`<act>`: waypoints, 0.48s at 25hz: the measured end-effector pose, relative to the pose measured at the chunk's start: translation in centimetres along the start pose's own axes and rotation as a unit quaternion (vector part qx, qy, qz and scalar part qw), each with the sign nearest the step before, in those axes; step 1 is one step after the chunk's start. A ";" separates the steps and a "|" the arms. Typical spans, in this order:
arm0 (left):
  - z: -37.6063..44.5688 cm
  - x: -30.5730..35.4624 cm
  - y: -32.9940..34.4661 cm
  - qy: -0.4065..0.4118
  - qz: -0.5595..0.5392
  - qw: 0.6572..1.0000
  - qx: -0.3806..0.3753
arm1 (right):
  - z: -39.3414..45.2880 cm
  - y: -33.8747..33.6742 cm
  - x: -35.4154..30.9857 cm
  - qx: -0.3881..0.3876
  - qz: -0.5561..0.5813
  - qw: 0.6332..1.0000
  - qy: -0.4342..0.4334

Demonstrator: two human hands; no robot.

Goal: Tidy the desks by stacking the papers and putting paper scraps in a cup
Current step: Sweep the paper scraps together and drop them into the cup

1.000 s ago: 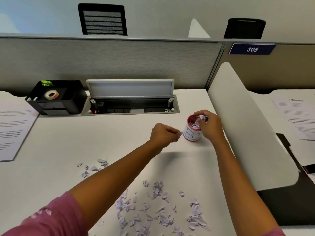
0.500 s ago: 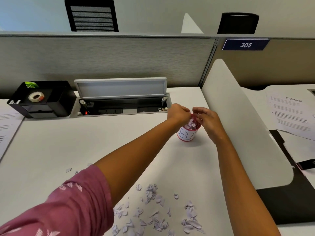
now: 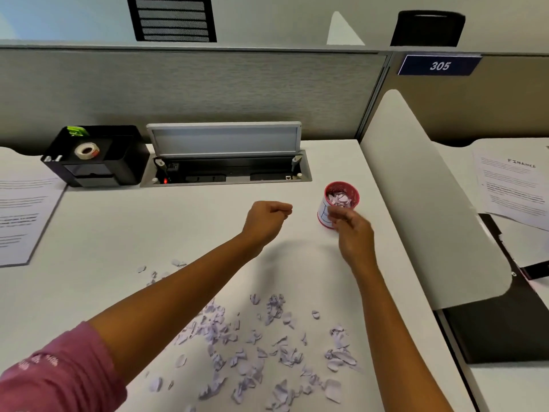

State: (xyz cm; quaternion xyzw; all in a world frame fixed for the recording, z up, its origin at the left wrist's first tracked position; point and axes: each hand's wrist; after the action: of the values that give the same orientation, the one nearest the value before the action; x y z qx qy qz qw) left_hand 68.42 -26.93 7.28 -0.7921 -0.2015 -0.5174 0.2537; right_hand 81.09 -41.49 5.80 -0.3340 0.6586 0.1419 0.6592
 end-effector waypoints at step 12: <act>-10.9 -12.9 -8.7 -0.032 0.211 0.957 0.196 | -12.2 4.4 5.4 -0.048 -0.190 0.981 -0.006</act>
State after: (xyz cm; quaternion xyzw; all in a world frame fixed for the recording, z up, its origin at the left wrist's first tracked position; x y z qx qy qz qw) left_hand 50.59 -27.41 0.73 -0.7675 -0.1356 -0.3765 0.5008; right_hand 69.35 -47.27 0.54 -0.4835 0.5714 0.0471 0.6614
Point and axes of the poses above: each hand's wrist, its own z-axis towards the middle knuckle, its own y-axis out of the palm, x = y × z, and after that the axes turned 8 degrees about -x, right-handed
